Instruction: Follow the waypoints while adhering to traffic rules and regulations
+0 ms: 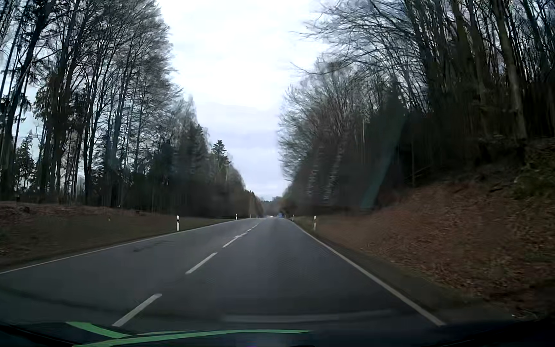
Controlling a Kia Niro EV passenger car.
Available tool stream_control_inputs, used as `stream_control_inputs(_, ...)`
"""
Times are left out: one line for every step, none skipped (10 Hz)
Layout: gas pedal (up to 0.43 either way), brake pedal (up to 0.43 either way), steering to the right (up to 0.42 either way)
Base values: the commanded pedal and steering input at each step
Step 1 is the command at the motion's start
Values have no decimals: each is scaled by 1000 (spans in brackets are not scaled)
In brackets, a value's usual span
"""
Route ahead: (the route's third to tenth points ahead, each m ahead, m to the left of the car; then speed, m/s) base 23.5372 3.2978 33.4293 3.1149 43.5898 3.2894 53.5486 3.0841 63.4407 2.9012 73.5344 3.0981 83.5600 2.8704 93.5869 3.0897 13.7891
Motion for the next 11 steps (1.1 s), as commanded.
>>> stream_control_inputs(311,0,2)
stream_control_inputs(311,0,2)
stream_control_inputs(311,0,2)
stream_control_inputs(311,0,2)
stream_control_inputs(299,0,1)
stream_control_inputs(299,0,1)
stream_control_inputs(299,0,1)
stream_control_inputs(299,0,1)
stream_control_inputs(287,0,1)
stream_control_inputs(287,0,1)
stream_control_inputs(287,0,0)
